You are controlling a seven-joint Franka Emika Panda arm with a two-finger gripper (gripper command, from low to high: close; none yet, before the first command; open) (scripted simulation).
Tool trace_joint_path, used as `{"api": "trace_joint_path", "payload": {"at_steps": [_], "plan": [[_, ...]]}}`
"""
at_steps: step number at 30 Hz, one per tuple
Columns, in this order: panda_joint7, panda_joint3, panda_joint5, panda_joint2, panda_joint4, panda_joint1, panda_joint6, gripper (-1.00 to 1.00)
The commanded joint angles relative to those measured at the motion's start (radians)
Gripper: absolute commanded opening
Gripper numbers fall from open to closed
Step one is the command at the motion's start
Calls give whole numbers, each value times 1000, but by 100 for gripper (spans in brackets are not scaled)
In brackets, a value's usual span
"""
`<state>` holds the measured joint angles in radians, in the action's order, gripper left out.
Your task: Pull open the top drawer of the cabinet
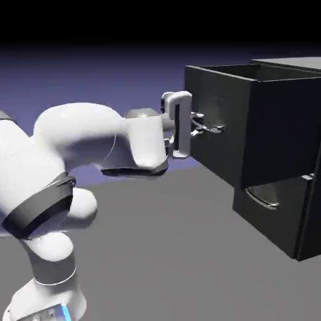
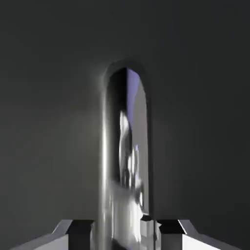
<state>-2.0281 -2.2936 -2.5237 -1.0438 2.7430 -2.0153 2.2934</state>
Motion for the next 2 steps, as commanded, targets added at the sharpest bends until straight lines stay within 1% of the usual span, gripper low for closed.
{"api": "trace_joint_path", "payload": {"at_steps": [1,2], "plan": [[-17,-32,27,-34,36,-33,2,100],[-34,-65,53,-69,72,-66,3,100]]}}
